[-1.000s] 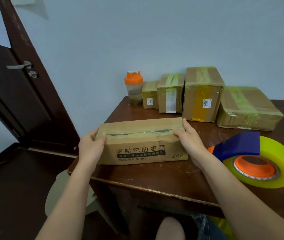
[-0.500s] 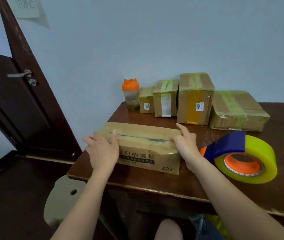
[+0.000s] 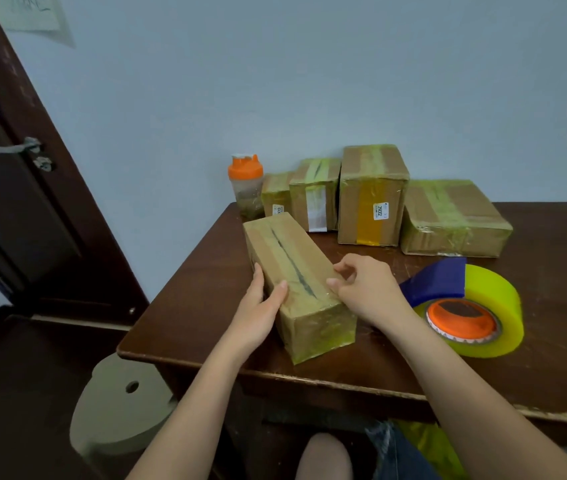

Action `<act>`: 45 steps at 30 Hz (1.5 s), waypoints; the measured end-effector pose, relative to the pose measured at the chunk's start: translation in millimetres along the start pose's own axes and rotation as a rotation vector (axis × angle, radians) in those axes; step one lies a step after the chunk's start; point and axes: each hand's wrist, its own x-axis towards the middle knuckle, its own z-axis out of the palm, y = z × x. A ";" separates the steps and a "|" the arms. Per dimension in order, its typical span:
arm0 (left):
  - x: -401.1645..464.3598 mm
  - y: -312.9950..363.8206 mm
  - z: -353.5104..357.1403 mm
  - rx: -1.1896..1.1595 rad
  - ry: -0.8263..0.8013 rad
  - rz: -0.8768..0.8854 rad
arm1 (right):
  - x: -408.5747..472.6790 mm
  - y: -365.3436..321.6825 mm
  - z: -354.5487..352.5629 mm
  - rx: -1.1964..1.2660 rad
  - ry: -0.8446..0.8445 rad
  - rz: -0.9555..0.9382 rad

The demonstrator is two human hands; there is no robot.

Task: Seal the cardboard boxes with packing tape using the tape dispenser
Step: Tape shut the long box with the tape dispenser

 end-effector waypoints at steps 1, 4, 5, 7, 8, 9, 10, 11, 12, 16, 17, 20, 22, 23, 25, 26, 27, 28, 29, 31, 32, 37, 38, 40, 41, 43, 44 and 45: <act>0.8 2.5 -0.9 0.018 -0.002 -0.003 | -1.1 -0.2 0.5 -0.003 0.013 -0.018; 0.8 10.6 -2.5 0.094 0.015 0.016 | -3.4 -0.1 -0.9 -0.060 -0.004 -0.069; 0.0 13.1 -1.9 0.134 0.034 0.038 | -4.2 0.7 -3.3 -0.083 0.011 -0.097; -4.9 18.8 1.9 0.224 0.112 0.115 | -8.5 3.4 -13.1 -0.057 0.142 -0.169; -8.3 21.8 4.7 0.266 0.160 0.142 | -11.0 4.9 -21.1 -0.028 0.244 -0.215; -10.4 23.4 7.7 0.298 0.197 0.153 | -13.8 5.9 -31.3 -0.027 0.334 -0.253; -11.4 24.3 10.7 0.323 0.205 0.151 | -16.5 7.4 -42.8 -0.065 0.393 -0.277; -11.6 24.0 13.4 0.345 0.193 0.140 | -18.7 9.2 -54.8 -0.135 0.408 -0.284; -11.9 23.4 15.9 0.369 0.176 0.124 | -20.3 12.6 -66.5 -0.216 0.386 -0.265; -13.5 27.9 23.6 0.373 0.146 0.111 | -23.8 35.7 -105.9 -0.548 0.117 -0.048; -14.1 29.7 26.1 0.373 0.135 0.115 | -24.2 41.9 -111.2 -0.581 0.023 0.002; -14.1 34.2 33.4 0.389 0.115 0.115 | -24.2 50.8 -116.8 -0.485 -0.183 0.075; -13.4 37.3 37.8 0.411 0.115 0.109 | -20.9 56.4 -116.7 -0.441 -0.236 0.034; -13.4 39.0 39.5 0.418 0.114 0.105 | -18.6 59.3 -116.0 -0.430 -0.263 0.016; -13.0 41.3 41.3 0.431 0.105 0.094 | -19.5 58.4 -115.0 -0.467 -0.313 0.008; -12.8 42.3 41.7 0.442 0.096 0.088 | -21.0 57.8 -113.8 -0.509 -0.318 0.008; -12.9 43.5 41.9 0.457 0.088 0.086 | -21.8 58.1 -111.9 -0.559 -0.312 0.002; -13.2 44.5 41.8 0.477 0.081 0.083 | -22.7 58.2 -110.1 -0.601 -0.300 -0.003; -13.5 45.7 40.9 0.493 0.077 0.084 | -22.9 57.4 -108.7 -0.628 -0.292 -0.008; -14.6 48.4 40.7 0.525 0.068 0.096 | -23.7 56.9 -109.5 -0.625 -0.327 -0.009; -15.6 50.1 41.3 0.538 0.061 0.103 | -24.1 55.8 -111.8 -0.610 -0.369 0.002; -13.3 54.0 46.1 0.568 0.112 0.131 | -18.9 43.5 -115.1 -0.704 -0.346 -0.033; -12.8 53.6 47.9 0.577 0.149 0.136 | -17.7 41.2 -112.5 -0.709 -0.355 -0.038; -12.6 52.1 52.0 0.614 0.231 0.162 | -16.1 40.7 -105.8 -0.728 -0.403 -0.020; -12.9 51.5 53.7 0.637 0.259 0.190 | -16.0 41.4 -103.6 -0.747 -0.411 -0.007; -15.2 51.7 57.2 0.685 0.284 0.279 | -14.9 42.5 -102.0 -0.772 -0.385 0.001; -17.1 52.9 59.2 0.711 0.281 0.336 | -14.6 41.9 -101.6 -0.783 -0.369 -0.004; -19.1 54.2 61.8 0.734 0.262 0.393 | -14.8 41.1 -100.9 -0.793 -0.354 -0.010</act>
